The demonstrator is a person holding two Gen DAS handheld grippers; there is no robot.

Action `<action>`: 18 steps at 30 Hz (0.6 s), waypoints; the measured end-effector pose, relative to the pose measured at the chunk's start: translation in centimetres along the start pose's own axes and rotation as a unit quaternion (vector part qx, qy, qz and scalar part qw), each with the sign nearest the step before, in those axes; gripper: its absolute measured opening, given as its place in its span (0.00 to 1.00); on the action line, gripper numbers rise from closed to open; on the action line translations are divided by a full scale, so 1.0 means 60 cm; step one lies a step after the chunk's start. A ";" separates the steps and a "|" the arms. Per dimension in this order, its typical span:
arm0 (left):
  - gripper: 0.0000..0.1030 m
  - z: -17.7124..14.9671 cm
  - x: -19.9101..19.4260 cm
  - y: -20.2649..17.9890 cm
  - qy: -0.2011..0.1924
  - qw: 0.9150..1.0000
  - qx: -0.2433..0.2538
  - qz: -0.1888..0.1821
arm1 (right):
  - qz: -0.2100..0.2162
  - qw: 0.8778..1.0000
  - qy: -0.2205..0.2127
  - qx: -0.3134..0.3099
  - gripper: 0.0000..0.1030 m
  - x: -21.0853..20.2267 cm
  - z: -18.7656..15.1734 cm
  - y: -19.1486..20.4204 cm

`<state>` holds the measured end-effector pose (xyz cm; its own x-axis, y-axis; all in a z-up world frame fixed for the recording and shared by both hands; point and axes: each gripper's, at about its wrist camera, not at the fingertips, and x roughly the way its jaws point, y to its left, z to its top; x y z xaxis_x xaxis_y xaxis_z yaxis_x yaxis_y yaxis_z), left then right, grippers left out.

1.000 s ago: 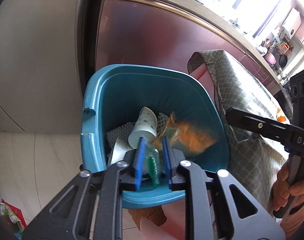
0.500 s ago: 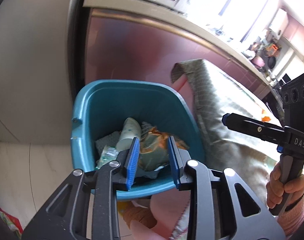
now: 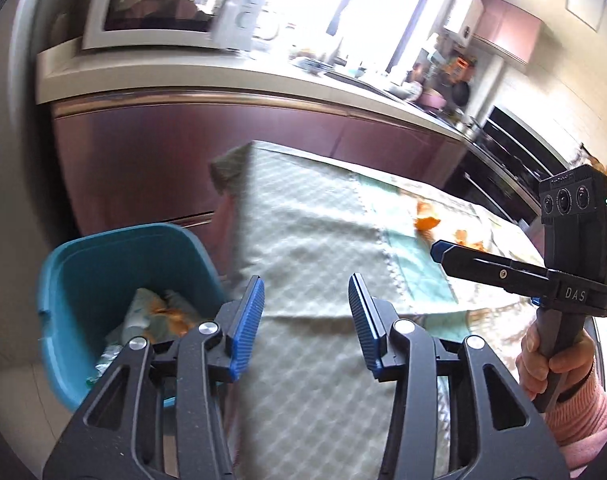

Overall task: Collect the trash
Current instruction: 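Move both grippers back over the table toward the orange peels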

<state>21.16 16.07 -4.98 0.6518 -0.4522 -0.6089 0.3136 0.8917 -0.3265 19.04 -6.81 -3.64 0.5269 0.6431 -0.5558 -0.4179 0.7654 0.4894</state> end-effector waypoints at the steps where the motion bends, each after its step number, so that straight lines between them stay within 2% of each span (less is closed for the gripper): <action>1: 0.42 0.005 0.008 -0.016 0.003 1.000 0.006 -0.005 | -0.006 1.000 -0.004 0.003 0.43 -0.019 -0.003 -0.014; 10: 0.42 0.029 0.107 -0.135 0.049 0.997 0.026 -0.053 | -0.093 0.991 -0.059 0.076 0.44 -0.167 -0.032 -0.163; 18: 0.43 0.052 0.195 -0.211 0.082 0.994 0.045 -0.059 | -0.151 0.975 -0.093 0.130 0.47 -0.235 -0.049 -0.276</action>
<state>26.97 -0.46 -5.70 0.4876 -0.5449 -0.6821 0.4471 0.8269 -0.3410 16.35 -28.50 -5.87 0.7326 0.3541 -0.5813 -0.0328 0.8714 0.4895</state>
